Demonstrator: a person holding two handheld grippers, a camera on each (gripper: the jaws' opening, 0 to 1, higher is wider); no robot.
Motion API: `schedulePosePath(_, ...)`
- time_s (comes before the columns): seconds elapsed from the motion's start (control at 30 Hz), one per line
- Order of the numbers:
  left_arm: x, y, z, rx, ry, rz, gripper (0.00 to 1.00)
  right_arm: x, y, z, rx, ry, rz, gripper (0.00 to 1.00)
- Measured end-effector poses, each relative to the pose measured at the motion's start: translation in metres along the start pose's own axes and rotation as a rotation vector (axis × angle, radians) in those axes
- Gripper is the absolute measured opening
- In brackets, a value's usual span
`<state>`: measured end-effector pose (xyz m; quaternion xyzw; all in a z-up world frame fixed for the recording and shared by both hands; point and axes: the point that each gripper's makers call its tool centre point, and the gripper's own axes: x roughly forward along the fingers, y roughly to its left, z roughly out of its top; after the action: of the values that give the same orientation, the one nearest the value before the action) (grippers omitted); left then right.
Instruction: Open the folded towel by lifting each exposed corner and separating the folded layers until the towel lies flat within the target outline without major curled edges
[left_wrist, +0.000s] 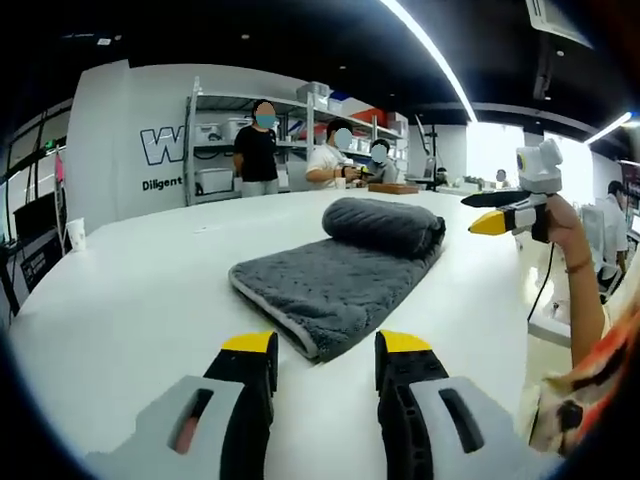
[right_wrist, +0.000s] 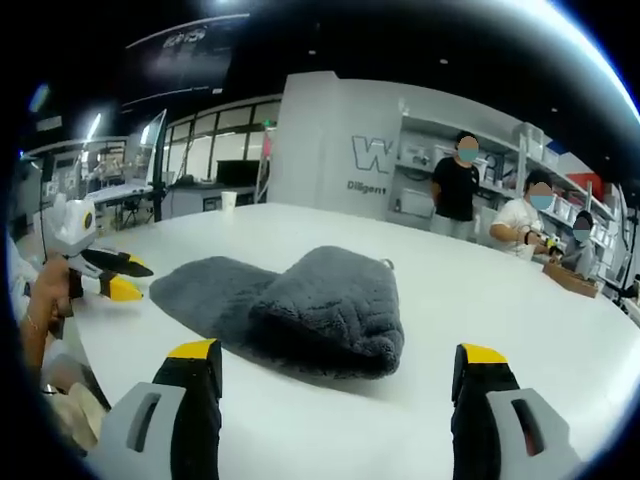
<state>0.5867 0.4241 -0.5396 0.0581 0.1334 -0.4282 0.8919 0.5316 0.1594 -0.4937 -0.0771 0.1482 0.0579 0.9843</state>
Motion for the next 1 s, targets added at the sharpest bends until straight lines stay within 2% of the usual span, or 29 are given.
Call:
schedulePosePath(0.27,0.003,0.007,-0.006,0.005,0.023,0.013,0.29,0.0,0.0,0.0,-0.001,0.002,-0.001,0.95)
schedulePosePath(0.43,0.007,0.007,-0.001,0.034,0.015,-0.005,0.2,0.001,0.001,0.0,-0.008,0.007,0.001,0.95)
schedulePosePath(0.5,0.01,0.008,-0.002,0.04,0.02,-0.007,0.13,0.001,0.003,-0.001,-0.013,0.011,0.005,0.95)
schedulePosePath(0.63,0.014,0.009,-0.007,0.048,0.045,-0.006,0.13,0.002,0.003,-0.001,-0.014,0.014,0.006,0.95)
schedulePosePath(0.7,0.014,0.007,-0.006,0.056,0.045,-0.015,0.07,0.001,0.002,-0.001,-0.014,0.014,0.003,0.94)
schedulePosePath(1.0,0.017,0.01,-0.002,0.092,0.033,0.015,0.02,-0.001,0.002,0.001,-0.016,0.005,0.004,0.94)
